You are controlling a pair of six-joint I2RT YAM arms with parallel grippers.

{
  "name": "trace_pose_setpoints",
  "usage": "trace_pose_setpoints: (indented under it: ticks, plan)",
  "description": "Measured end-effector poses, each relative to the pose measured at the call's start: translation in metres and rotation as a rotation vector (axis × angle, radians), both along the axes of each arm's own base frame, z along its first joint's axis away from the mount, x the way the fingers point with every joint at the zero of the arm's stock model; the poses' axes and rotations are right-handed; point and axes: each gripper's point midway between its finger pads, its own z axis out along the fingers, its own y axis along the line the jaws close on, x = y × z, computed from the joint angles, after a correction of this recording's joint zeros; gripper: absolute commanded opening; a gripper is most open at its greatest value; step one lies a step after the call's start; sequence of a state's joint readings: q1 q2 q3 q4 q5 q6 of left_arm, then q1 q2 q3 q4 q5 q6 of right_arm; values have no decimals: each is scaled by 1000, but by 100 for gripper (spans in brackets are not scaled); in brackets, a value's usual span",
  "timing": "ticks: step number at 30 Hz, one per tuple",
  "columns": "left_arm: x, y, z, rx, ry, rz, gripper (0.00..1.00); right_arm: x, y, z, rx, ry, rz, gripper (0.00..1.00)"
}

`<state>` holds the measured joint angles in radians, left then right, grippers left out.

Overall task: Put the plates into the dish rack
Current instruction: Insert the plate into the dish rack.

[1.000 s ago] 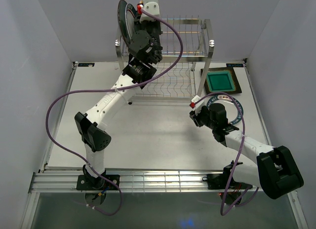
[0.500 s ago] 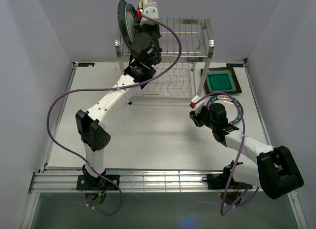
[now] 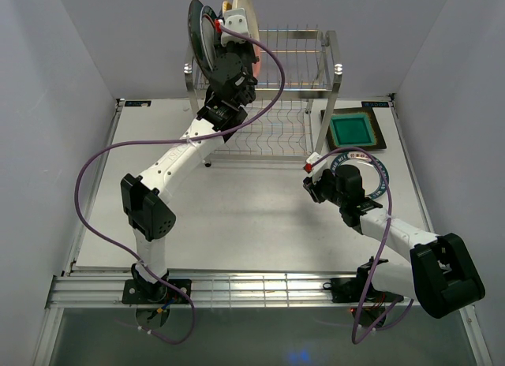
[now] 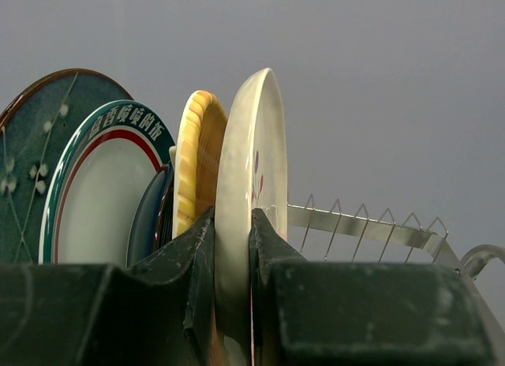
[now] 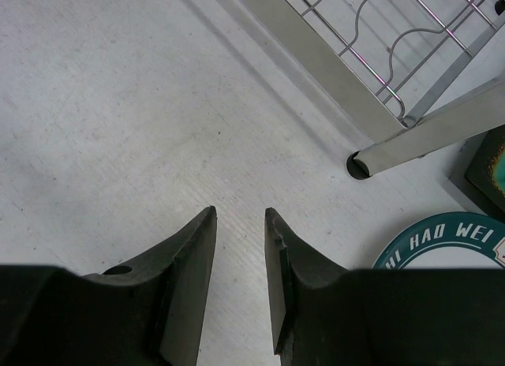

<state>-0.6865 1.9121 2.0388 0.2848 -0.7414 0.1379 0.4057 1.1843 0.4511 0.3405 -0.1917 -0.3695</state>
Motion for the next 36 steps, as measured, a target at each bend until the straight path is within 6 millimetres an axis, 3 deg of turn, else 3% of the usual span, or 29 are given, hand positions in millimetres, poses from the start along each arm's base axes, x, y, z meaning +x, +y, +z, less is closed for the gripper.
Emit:
trace_pose_setpoints:
  ticks: [5, 12, 19, 26, 36]
  plan:
    - [0, -1, -1, -5, 4, -6, 18, 0, 0, 0, 1, 1, 2, 37]
    - [1, -3, -2, -7, 7, -18, 24, 0, 1, 0, 3, 1, 5, 37]
    - [1, -6, -5, -5, 14, -32, 12, 0, 1, 0, 6, 2, 7, 37]
    - [1, -6, -5, -3, 14, -32, 12, 1, 1, 3, 9, -2, 7, 37]
    - [-7, -15, 0, 50, 15, -14, 0, 1, 2, 3, 11, -2, 11, 37]
